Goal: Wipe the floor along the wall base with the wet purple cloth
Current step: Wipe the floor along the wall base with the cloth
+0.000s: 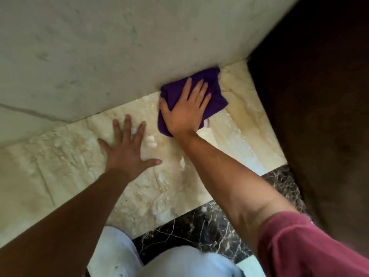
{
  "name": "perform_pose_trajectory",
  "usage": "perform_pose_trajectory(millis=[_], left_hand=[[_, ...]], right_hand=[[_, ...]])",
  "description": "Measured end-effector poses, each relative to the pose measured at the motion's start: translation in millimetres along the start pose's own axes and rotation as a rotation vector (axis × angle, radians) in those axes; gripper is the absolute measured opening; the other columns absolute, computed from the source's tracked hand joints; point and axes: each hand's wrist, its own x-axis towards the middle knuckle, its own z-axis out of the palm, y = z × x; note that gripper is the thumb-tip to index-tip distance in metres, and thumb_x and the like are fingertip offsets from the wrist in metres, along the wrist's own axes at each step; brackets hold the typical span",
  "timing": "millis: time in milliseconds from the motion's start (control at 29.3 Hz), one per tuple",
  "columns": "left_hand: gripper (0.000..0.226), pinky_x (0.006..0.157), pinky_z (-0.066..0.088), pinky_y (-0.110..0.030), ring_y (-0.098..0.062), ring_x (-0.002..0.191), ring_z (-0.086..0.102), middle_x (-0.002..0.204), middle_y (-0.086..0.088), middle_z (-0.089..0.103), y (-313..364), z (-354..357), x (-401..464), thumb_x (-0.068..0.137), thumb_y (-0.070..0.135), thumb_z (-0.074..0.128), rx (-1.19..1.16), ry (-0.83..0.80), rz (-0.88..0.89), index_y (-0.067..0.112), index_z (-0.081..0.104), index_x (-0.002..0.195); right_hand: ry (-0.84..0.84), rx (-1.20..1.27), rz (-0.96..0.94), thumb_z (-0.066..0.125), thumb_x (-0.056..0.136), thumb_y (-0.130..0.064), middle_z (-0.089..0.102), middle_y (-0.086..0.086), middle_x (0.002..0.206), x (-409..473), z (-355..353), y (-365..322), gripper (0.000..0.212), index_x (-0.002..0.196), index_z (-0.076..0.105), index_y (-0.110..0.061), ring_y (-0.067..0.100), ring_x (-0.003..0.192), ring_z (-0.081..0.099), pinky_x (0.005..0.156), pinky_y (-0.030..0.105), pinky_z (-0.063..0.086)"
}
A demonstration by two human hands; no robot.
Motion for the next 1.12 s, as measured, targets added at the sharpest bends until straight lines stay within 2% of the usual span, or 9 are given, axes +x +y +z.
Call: perform_pose_trajectory(millis=[102, 204, 341, 477, 647, 784, 886, 1022, 1124], left_hand=[[0.137, 0.110, 0.015, -0.078, -0.037, 0.154, -0.013, 0.168, -0.013, -0.016, 2.3, 4.8, -13.5, 0.057, 0.101, 0.027, -0.077, 0.039, -0.139, 0.015, -0.003, 0.160], [0.139, 0.110, 0.016, -0.077, -0.038, 0.153, -0.013, 0.167, -0.015, -0.015, 3.0, 7.7, -16.4, 0.055, 0.103, 0.020, -0.088, 0.014, -0.194, 0.014, -0.006, 0.159], [0.140, 0.111, 0.017, -0.077, -0.038, 0.152, -0.019, 0.165, -0.012, -0.025, -7.1, 11.0, -13.2, 0.054, 0.103, 0.021, -0.010, -0.013, -0.149, 0.016, -0.014, 0.158], [0.138, 0.110, 0.010, -0.079, -0.039, 0.152, -0.020, 0.165, -0.008, -0.026, -11.2, 13.6, -16.1, 0.052, 0.106, 0.025, -0.056, 0.011, -0.178, 0.028, -0.018, 0.156], [0.139, 0.106, 0.011, -0.082, -0.042, 0.150, -0.024, 0.164, -0.011, -0.029, -11.0, 14.1, -14.0, 0.049, 0.107, 0.031, -0.097, -0.008, -0.212, 0.034, -0.023, 0.154], [0.138, 0.112, 0.011, -0.076, -0.040, 0.152, -0.020, 0.165, -0.011, -0.026, -15.8, 6.8, -18.5, 0.054, 0.100, 0.040, -0.105, 0.003, -0.210, 0.028, -0.017, 0.157], [0.143, 0.117, 0.011, -0.071, -0.042, 0.153, -0.007, 0.167, -0.018, -0.013, -28.0, 1.2, -28.3, 0.055, 0.096, 0.046, -0.154, 0.077, -0.379, 0.011, -0.001, 0.159], [0.148, 0.117, 0.012, -0.070, -0.043, 0.153, -0.008, 0.166, -0.020, -0.014, -32.9, -4.6, -25.1, 0.053, 0.098, 0.046, -0.174, -0.027, -0.426, 0.008, -0.007, 0.158], [0.148, 0.117, 0.013, -0.070, -0.042, 0.153, -0.010, 0.166, -0.021, -0.015, -33.2, -2.2, -21.3, 0.056, 0.098, 0.047, -0.162, -0.021, -0.418, 0.007, -0.010, 0.158]], right_hand=[[-0.037, -0.007, -0.129, 0.032, 0.091, -0.074, 0.016, 0.031, 0.163, -17.0, 3.0, -3.6, 0.097, 0.159, 0.018, -0.006, 0.043, 0.154, 0.009, 0.124, 0.058, 0.008], [-0.026, -0.085, -0.284, 0.034, 0.090, -0.075, 0.017, 0.025, 0.165, -0.6, -6.3, 46.8, 0.094, 0.160, 0.020, -0.013, 0.040, 0.155, 0.011, 0.125, 0.057, 0.008], [0.031, -0.079, -0.036, 0.032, 0.086, -0.073, 0.017, 0.025, 0.165, 60.9, -26.3, 105.5, 0.095, 0.160, 0.021, -0.014, 0.040, 0.154, 0.013, 0.125, 0.057, 0.010], [0.076, 0.065, 0.057, 0.043, 0.078, -0.070, 0.026, 0.017, 0.165, 83.5, -32.9, 114.2, 0.097, 0.157, 0.029, -0.015, 0.031, 0.154, 0.020, 0.126, 0.049, 0.012], [0.070, 0.063, 0.191, 0.042, 0.080, -0.065, 0.022, 0.022, 0.165, 65.6, -21.6, 64.0, 0.098, 0.158, 0.026, -0.009, 0.035, 0.155, 0.016, 0.125, 0.053, 0.010], [-0.026, -0.007, -0.053, 0.032, 0.087, -0.068, 0.016, 0.029, 0.164, -8.3, -2.7, -4.2, 0.096, 0.159, 0.019, -0.005, 0.042, 0.154, 0.009, 0.125, 0.057, 0.007], [-0.084, -0.037, -0.187, 0.029, 0.089, -0.069, 0.016, 0.031, 0.163, -36.3, 3.0, -24.7, 0.096, 0.159, 0.017, -0.005, 0.044, 0.154, 0.008, 0.124, 0.059, 0.008], [-0.071, -0.069, -0.373, 0.036, 0.086, -0.072, 0.018, 0.024, 0.165, -11.9, -9.6, 41.9, 0.094, 0.160, 0.021, -0.014, 0.040, 0.154, 0.012, 0.125, 0.057, 0.009], [0.033, -0.031, -0.096, 0.034, 0.084, -0.073, 0.018, 0.025, 0.165, 38.6, -29.1, 108.2, 0.096, 0.160, 0.022, -0.015, 0.040, 0.154, 0.015, 0.125, 0.055, 0.011]])
